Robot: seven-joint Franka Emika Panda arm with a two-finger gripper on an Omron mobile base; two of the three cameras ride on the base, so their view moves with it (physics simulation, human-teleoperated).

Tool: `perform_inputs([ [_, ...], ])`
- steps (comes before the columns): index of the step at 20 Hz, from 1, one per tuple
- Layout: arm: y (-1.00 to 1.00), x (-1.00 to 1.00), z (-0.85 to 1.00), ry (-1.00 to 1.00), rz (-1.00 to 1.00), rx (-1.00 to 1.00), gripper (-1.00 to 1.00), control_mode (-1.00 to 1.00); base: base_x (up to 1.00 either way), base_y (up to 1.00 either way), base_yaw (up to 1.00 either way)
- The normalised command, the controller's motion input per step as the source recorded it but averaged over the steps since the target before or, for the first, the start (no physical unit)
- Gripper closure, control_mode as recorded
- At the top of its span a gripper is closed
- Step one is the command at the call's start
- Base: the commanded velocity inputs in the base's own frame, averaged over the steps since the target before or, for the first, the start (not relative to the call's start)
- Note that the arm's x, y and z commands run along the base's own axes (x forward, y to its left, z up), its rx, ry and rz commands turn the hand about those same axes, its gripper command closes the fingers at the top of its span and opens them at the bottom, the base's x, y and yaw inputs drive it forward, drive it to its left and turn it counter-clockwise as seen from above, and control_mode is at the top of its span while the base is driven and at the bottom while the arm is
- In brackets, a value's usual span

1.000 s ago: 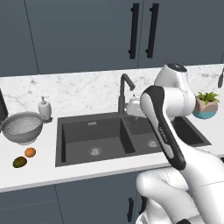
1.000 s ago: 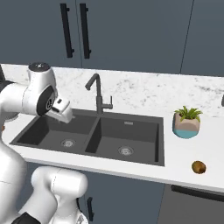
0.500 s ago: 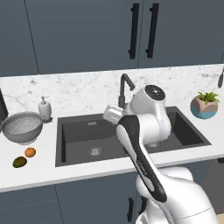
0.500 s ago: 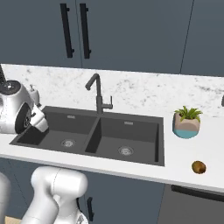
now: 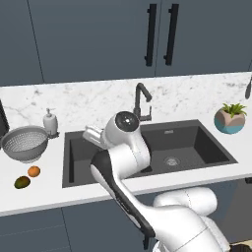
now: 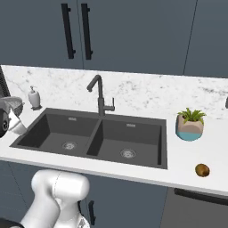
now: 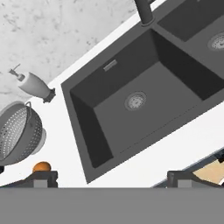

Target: Put the colander in the sink, put the tangerine, pear, mango in the colander, and turn on the sink faucet and pour water over the colander.

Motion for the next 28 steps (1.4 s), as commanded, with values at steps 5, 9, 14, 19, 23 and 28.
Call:
perform_inputs([
  [5,0.59,0.24,0.00,-0.10,0.00,0.02,-1.00,-1.00,0.00,0.00,0.00],
  [9,0.55,0.22,0.01,-0.02,0.00,0.07,-1.00,-1.00,0.00,0.00,0.00],
  [14,0.45,0.27,0.07,0.00,0.01,0.05,-1.00,-1.00,0.00,0.00,0.00],
  [19,0.30,0.34,0.08,0.06,0.07,0.13,-1.00,-1.00,0.00,0.00,0.00],
  [23,0.30,0.32,0.00,0.18,0.09,0.13,-1.00,-1.00,0.00,0.00,0.00],
  [28,0.13,0.25,0.00,0.24,0.14,0.08,-1.00,-1.00,0.00,0.00,0.00],
])
